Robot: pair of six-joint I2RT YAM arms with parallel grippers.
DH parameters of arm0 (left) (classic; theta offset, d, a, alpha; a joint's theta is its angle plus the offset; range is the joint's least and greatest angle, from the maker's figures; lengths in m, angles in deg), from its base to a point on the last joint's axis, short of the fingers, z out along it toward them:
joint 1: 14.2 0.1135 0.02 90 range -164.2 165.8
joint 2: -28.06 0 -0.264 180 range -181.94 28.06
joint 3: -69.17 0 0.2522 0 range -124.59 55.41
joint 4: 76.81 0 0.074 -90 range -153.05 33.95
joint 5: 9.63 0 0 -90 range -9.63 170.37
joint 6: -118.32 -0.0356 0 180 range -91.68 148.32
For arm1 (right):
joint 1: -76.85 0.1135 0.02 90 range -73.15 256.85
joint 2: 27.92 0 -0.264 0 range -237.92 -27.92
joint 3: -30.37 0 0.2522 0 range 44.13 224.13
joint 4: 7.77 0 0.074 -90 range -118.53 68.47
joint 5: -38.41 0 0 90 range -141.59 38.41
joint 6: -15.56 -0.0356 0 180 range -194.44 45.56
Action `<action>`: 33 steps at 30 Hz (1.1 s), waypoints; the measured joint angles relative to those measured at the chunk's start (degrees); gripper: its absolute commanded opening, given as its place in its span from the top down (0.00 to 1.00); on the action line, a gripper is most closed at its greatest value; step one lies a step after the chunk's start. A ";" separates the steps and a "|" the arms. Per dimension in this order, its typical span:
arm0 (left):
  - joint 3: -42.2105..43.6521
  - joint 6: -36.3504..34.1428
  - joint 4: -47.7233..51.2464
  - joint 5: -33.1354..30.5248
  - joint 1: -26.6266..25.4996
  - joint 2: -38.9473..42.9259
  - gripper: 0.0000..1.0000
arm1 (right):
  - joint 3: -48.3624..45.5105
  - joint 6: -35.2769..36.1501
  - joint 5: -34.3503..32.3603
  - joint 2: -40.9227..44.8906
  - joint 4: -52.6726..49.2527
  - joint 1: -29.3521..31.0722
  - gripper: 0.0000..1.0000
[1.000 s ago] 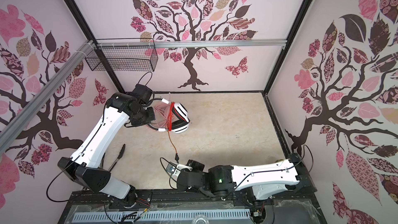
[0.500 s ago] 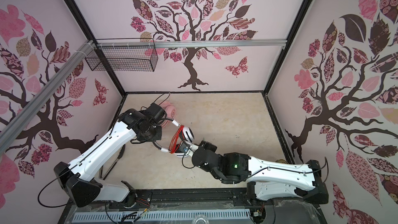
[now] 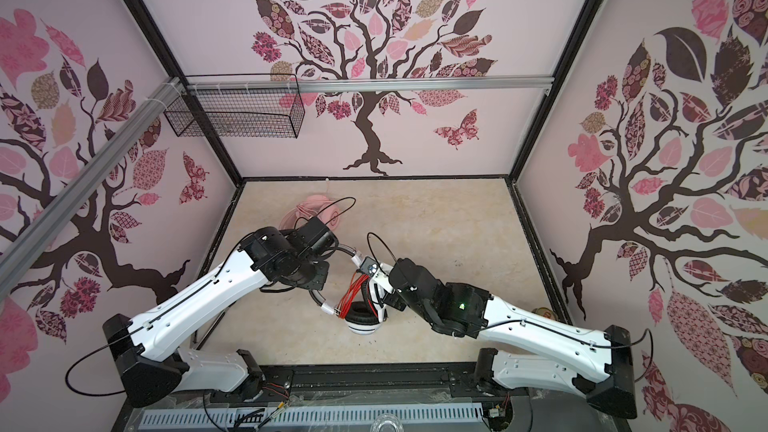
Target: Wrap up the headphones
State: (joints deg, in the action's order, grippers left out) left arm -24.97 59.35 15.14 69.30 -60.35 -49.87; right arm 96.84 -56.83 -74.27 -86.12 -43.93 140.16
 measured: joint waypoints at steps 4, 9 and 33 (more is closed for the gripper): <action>0.00 0.00 -0.37 -0.02 -0.02 0.81 1.00 | -1.49 -0.28 2.14 1.51 1.68 -2.03 1.00; 0.00 -0.22 -0.46 -0.02 0.00 1.29 1.00 | -3.39 -1.73 6.91 3.52 3.48 -5.81 1.00; 0.00 -1.18 -2.16 2.01 0.00 2.34 1.00 | 0.42 -7.13 21.49 0.81 7.30 -17.84 0.97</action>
State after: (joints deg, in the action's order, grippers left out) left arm -24.97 58.17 12.98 71.31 -60.35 -47.53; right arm 97.25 -63.96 -52.79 -85.31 -36.63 122.33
